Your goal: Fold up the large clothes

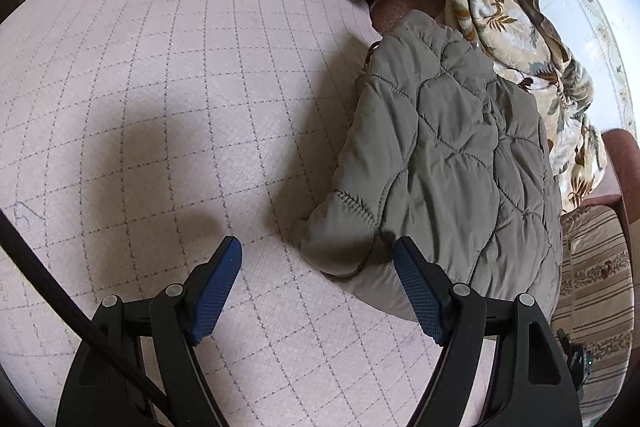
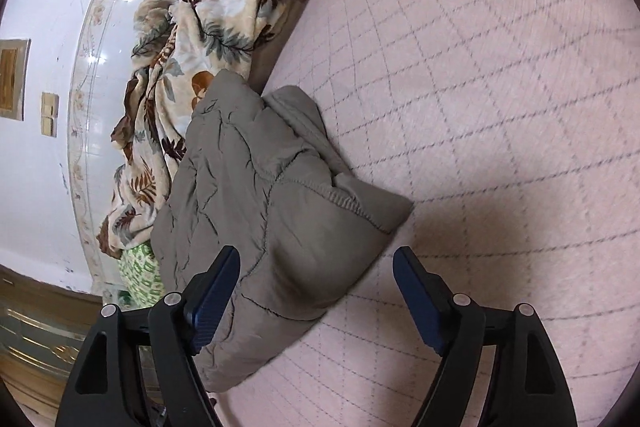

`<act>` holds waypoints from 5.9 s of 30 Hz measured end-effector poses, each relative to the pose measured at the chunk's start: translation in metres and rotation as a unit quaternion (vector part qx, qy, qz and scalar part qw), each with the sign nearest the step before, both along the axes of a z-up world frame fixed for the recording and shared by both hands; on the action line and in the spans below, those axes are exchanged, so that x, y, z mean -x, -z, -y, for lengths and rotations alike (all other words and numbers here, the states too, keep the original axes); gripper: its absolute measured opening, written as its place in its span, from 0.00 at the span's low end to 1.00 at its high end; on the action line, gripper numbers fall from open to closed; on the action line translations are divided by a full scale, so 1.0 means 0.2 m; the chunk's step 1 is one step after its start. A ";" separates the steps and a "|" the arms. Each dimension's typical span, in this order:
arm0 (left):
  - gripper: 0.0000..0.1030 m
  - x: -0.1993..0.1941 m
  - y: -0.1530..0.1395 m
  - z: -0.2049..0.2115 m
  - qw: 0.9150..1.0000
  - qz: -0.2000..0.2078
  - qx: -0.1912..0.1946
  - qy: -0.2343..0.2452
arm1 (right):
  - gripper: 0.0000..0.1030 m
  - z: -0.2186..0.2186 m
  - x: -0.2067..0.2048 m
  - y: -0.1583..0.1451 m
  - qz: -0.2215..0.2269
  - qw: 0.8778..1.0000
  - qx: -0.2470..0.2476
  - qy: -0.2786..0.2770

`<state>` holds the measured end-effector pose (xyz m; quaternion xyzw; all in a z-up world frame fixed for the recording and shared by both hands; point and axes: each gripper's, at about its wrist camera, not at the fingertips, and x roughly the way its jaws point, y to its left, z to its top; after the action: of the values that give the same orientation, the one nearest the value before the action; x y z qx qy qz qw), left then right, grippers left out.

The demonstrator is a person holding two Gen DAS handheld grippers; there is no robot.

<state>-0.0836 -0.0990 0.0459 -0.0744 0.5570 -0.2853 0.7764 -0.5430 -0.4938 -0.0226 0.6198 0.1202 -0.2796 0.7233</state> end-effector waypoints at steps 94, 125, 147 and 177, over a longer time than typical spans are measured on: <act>0.23 0.20 -0.06 0.50 0.941 0.307 -0.124 0.071 | 0.33 -0.08 -0.57 -0.26 -0.281 0.898 0.332 -0.060; 0.22 0.29 -0.29 0.44 0.930 0.349 -0.104 0.052 | 0.29 -0.30 -0.59 -0.49 -0.290 0.854 0.430 -0.039; 0.22 0.45 -0.53 0.23 0.926 0.370 -0.066 0.045 | 0.28 -0.55 -0.42 -0.74 -0.255 0.845 0.468 -0.039; 0.24 0.84 -0.36 -0.18 0.928 0.359 -0.093 0.043 | 0.28 -0.94 -0.07 -0.59 -0.277 0.840 0.462 -0.061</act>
<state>-0.2509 -0.0632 0.1184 0.1295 0.2673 -0.2729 0.9150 -0.5294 -0.3062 0.0956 0.1019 0.2100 -0.4183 0.8778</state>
